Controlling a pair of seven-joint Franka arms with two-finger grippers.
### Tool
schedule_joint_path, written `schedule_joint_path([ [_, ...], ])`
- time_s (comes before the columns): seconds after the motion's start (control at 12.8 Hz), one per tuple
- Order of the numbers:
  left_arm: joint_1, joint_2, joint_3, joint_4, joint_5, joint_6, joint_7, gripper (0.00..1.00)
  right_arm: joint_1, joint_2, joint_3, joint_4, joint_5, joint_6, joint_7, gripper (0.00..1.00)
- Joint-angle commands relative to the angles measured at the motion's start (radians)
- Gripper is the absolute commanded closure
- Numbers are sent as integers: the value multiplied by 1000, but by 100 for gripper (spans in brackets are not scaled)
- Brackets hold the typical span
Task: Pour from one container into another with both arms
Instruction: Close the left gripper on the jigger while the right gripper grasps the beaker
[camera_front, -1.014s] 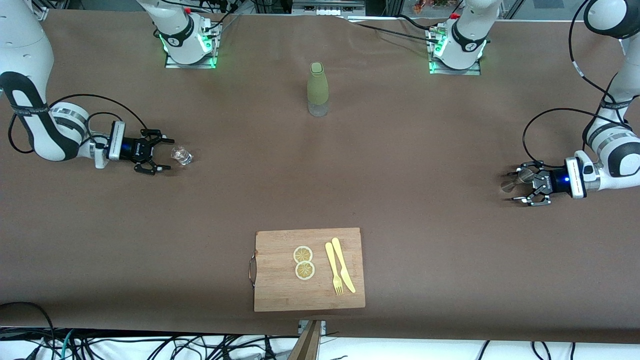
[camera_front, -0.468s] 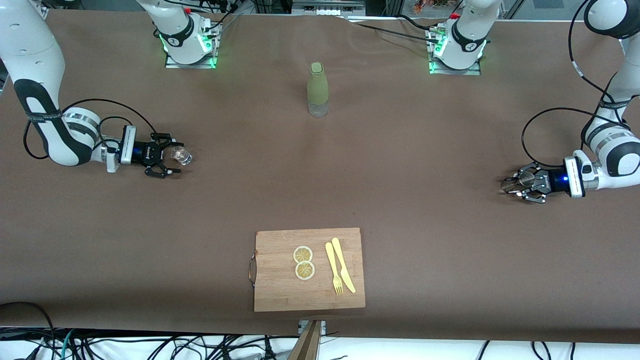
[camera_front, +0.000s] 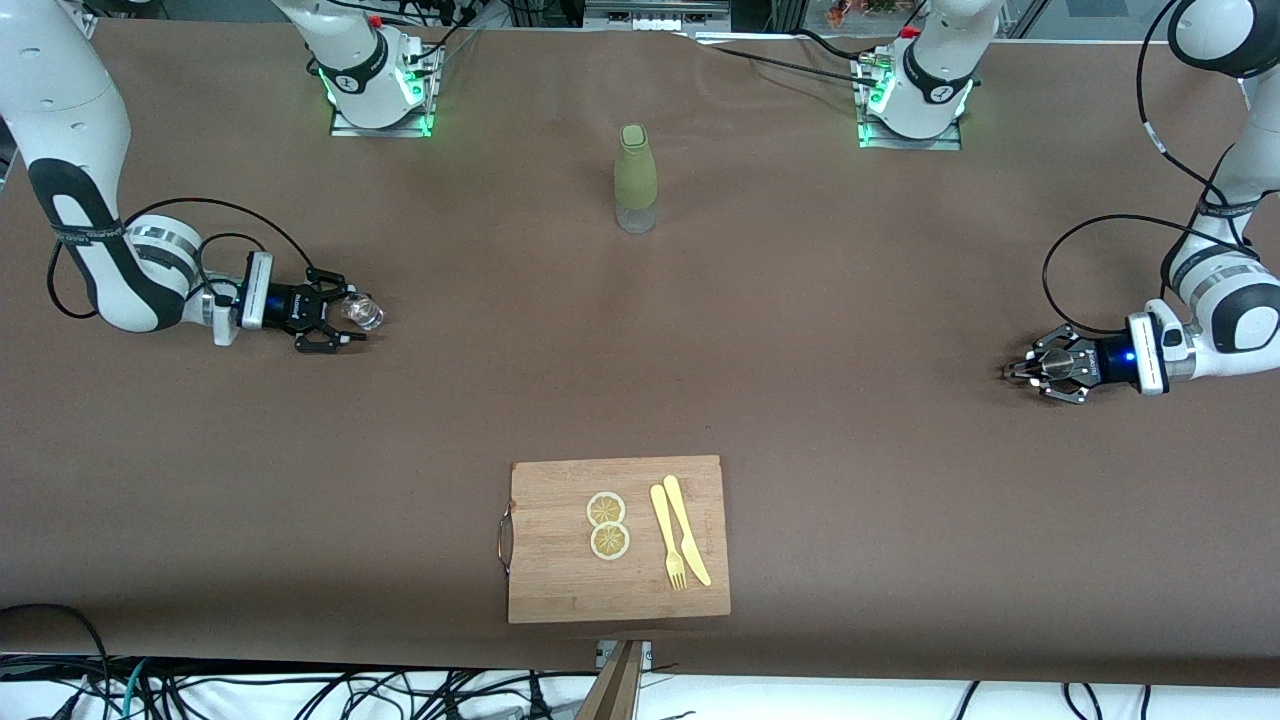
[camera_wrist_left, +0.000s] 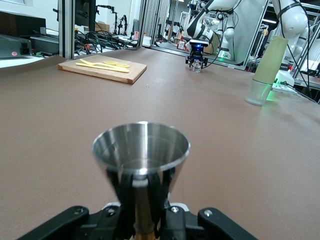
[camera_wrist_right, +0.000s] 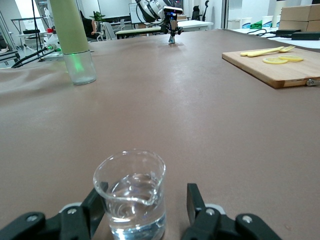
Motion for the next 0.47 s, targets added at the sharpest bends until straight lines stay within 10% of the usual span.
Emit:
schedule_joint_path([
  [0.0,7,1,3,-7,-51,-31,11,100,16,9,1,6,26,16,-26,43],
  [0.39,16,0,1,-6,-54,-40,2,100,33,9,1,10,24,21,4,63],
])
